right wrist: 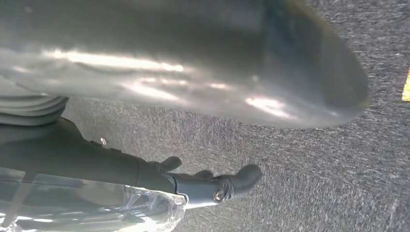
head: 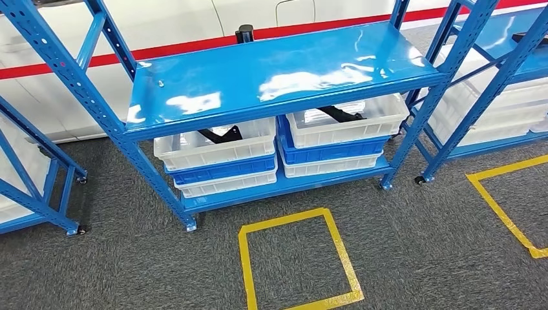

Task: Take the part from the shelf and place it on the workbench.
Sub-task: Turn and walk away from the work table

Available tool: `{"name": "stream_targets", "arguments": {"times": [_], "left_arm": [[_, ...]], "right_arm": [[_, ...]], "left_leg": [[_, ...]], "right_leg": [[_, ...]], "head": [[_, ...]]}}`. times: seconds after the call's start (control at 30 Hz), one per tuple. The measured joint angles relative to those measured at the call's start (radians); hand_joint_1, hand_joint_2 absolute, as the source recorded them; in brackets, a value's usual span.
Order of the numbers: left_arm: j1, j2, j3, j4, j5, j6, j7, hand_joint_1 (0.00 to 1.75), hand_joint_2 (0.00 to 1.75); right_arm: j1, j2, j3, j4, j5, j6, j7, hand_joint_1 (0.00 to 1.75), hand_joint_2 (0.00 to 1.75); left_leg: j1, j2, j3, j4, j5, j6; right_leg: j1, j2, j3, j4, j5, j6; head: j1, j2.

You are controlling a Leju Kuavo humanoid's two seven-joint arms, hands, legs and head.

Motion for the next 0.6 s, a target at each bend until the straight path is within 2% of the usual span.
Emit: {"name": "stream_targets", "arguments": {"times": [0.03, 0.07, 0.1, 0.13, 0.17, 0.2, 0.27, 0.3, 0.4, 0.47, 0.53, 0.57, 0.6], "left_arm": [[-0.001, 0.0, 0.0, 0.0, 0.0, 0.0, 0.0, 0.0, 0.0], [-0.001, 0.0, -0.001, 0.0, 0.0, 0.0, 0.0, 0.0, 0.0], [0.0, 0.0, -0.001, 0.0, 0.0, 0.0, 0.0, 0.0, 0.0], [0.0, 0.0, -0.001, 0.0, 0.001, 0.0, 0.0, 0.0, 0.0], [0.001, 0.0, -0.001, 0.0, 0.001, 0.001, 0.0, 0.0, 0.0], [0.0, 0.0, -0.001, 0.0, 0.001, 0.001, 0.0, 0.0, 0.0], [-0.001, 0.001, -0.001, 0.0, 0.001, 0.002, 0.0, 0.0, 0.0], [-0.002, 0.001, -0.002, 0.0, 0.001, 0.002, 0.0, 0.0, 0.0], [-0.001, 0.0, -0.002, 0.0, 0.002, 0.003, 0.0, 0.0, 0.0], [-0.001, 0.0, -0.002, 0.0, 0.002, 0.004, 0.001, 0.0, 0.0], [-0.001, -0.002, -0.002, 0.0, 0.003, 0.004, 0.001, 0.0, 0.0], [-0.001, -0.002, -0.002, 0.0, 0.003, 0.004, 0.001, 0.0, 0.0], [0.0, -0.004, -0.002, 0.0, 0.003, 0.004, 0.001, 0.0, 0.0]], "right_arm": [[0.001, 0.0, 0.0, 0.0, 0.0, 0.0, 0.0, 0.0, 0.0], [0.002, -0.001, 0.0, 0.0, 0.001, 0.0, 0.0, 0.0, 0.0], [0.003, -0.001, 0.0, 0.0, 0.001, 0.0, 0.0, 0.0, 0.0], [0.003, -0.001, 0.0, 0.0, 0.001, 0.0, 0.0, 0.0, 0.0], [0.003, -0.001, 0.0, 0.0, 0.002, 0.0, 0.0, 0.0, 0.0], [0.002, 0.0, 0.0, 0.0, 0.003, 0.0, 0.001, 0.0, 0.0], [-0.001, 0.002, 0.0, 0.0, 0.006, 0.001, 0.002, 0.0, 0.0], [-0.002, 0.003, 0.0, 0.0, 0.007, 0.001, 0.003, 0.0, 0.0], [-0.006, 0.004, 0.0, 0.0, 0.011, 0.002, 0.005, 0.0, 0.0], [-0.007, 0.004, 0.0, 0.0, 0.013, 0.002, 0.006, 0.0, 0.0], [-0.006, 0.002, 0.0, 0.0, 0.014, 0.002, 0.007, 0.0, 0.0], [-0.006, 0.002, 0.0, 0.0, 0.014, 0.002, 0.007, 0.0, 0.0], [-0.005, 0.001, 0.0, 0.0, 0.014, 0.002, 0.008, 0.0, 0.0]], "left_leg": [[-0.001, 0.006, -0.029, 0.067, -0.036, 0.001], [-0.002, 0.009, -0.049, 0.121, -0.059, 0.003], [-0.004, 0.01, -0.055, 0.144, -0.064, 0.008], [-0.007, 0.01, -0.042, 0.133, -0.053, 0.016], [-0.012, 0.01, -0.011, 0.086, -0.029, 0.027], [-0.021, 0.013, 0.033, 0.017, -0.003, 0.043], [-0.036, 0.024, 0.096, -0.09, 0.028, 0.068], [-0.042, 0.028, 0.108, -0.114, 0.032, 0.074], [-0.047, 0.027, 0.111, -0.138, 0.05, 0.077], [-0.041, 0.025, 0.114, -0.161, 0.072, 0.077], [-0.039, 0.023, 0.105, -0.167, 0.083, 0.078], [-0.039, 0.022, 0.1, -0.167, 0.087, 0.076], [-0.039, 0.021, 0.095, -0.167, 0.09, 0.075]], "right_leg": [[0.005, -0.006, -0.005, 0.0, 0.003, -0.004], [0.01, -0.011, -0.01, 0.0, 0.005, -0.008], [0.015, -0.016, -0.013, 0.001, 0.006, -0.01], [0.02, -0.02, -0.015, 0.001, 0.008, -0.012], [0.024, -0.023, -0.016, 0.0, 0.009, -0.014], [0.026, -0.025, -0.015, 0.0, 0.01, -0.014], [0.031, -0.029, -0.015, 0.0, 0.013, -0.012], [0.03, -0.032, -0.016, -0.001, 0.015, -0.008], [0.029, -0.037, -0.017, -0.004, 0.022, 0.008], [0.03, -0.026, -0.037, 0.037, -0.005, 0.011], [0.028, -0.014, -0.083, 0.148, -0.066, 0.007], [0.027, -0.012, -0.104, 0.206, -0.092, 0.008], [0.026, -0.011, -0.113, 0.237, -0.104, 0.014]], "head": [[-0.001, 0.0], [-0.001, 0.0], [-0.001, 0.0], [-0.001, 0.0], [-0.001, 0.0], [-0.001, 0.0], [0.0, 0.0], [0.001, 0.0], [0.0, 0.0], [0.002, 0.0], [0.004, 0.0], [0.005, 0.0], [0.005, 0.0]]}}
